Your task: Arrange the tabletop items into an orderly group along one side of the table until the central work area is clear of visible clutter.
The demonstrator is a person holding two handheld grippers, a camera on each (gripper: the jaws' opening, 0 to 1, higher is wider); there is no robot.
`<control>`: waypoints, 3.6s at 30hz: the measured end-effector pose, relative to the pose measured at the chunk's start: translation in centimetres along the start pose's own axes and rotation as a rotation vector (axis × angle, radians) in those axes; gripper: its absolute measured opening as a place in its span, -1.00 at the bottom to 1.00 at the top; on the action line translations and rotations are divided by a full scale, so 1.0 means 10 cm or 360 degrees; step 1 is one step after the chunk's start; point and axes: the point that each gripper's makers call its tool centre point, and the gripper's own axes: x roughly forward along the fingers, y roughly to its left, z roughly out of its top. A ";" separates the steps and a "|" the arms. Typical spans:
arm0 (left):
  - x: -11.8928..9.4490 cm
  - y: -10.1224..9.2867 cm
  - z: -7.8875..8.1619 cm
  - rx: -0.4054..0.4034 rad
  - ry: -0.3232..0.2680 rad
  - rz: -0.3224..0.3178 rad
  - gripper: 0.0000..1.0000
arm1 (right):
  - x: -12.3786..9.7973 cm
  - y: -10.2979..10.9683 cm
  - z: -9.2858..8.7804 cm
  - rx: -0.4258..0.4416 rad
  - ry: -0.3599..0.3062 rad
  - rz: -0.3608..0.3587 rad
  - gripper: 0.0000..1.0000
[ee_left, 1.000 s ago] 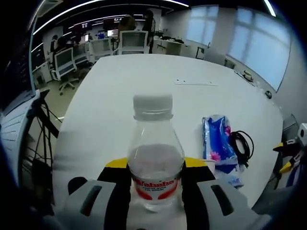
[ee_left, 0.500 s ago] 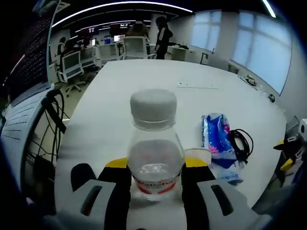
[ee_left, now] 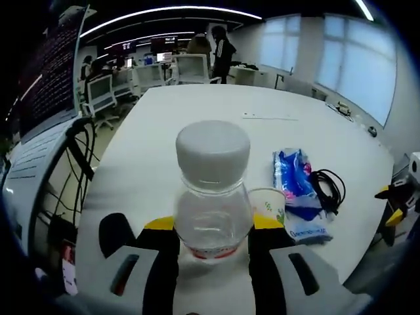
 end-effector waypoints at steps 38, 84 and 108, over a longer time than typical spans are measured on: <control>0.16 -0.12 0.08 -0.0087 -0.0051 0.0037 -0.20 | -0.07 -0.03 -0.11 0.0030 0.0001 -0.0018 0.26; 0.59 -0.40 0.37 -0.0191 -0.0046 0.0094 -0.19 | -0.13 -0.33 -0.14 -0.0005 0.0025 0.0091 0.26; 0.61 -0.41 0.36 -0.0178 -0.0045 0.0095 -0.20 | -0.22 -0.43 -0.25 -0.0051 0.0022 0.0106 0.27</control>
